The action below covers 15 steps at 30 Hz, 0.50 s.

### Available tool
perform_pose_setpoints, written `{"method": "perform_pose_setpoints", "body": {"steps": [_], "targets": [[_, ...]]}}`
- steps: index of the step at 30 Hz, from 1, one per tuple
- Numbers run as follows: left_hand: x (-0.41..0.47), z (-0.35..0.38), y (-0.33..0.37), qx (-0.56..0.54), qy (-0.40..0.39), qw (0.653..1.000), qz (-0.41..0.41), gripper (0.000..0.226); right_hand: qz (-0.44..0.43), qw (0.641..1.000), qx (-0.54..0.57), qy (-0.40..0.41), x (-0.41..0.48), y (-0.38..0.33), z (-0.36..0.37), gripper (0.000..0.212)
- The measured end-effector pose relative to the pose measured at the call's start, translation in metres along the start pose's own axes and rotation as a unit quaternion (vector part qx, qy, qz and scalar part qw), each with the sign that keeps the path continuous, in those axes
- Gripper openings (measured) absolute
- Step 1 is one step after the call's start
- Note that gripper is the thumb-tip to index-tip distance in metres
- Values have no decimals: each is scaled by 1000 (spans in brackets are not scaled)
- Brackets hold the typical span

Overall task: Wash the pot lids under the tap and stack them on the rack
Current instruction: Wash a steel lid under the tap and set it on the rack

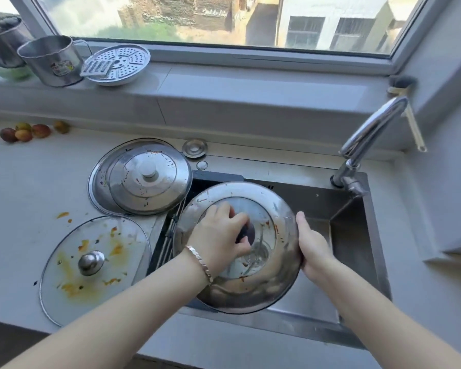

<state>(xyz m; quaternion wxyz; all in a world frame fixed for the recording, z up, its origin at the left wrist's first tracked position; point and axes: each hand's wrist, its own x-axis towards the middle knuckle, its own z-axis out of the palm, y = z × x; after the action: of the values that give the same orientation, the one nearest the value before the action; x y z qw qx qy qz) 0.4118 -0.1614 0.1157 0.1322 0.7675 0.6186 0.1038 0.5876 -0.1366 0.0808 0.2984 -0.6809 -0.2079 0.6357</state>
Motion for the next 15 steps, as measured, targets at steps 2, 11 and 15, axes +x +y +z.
{"method": "perform_pose_setpoints", "body": {"steps": [2,11,15], "targets": [[14,7,22,-31,-12,999,17,31,-10,998,9,55,3,-4,-25,52],[58,46,29,-325,-53,884,-331,87,-6,988,120,92,24,-11,-122,46],[58,42,43,-696,-171,570,-403,51,-3,990,136,32,36,-12,-137,51]]}}
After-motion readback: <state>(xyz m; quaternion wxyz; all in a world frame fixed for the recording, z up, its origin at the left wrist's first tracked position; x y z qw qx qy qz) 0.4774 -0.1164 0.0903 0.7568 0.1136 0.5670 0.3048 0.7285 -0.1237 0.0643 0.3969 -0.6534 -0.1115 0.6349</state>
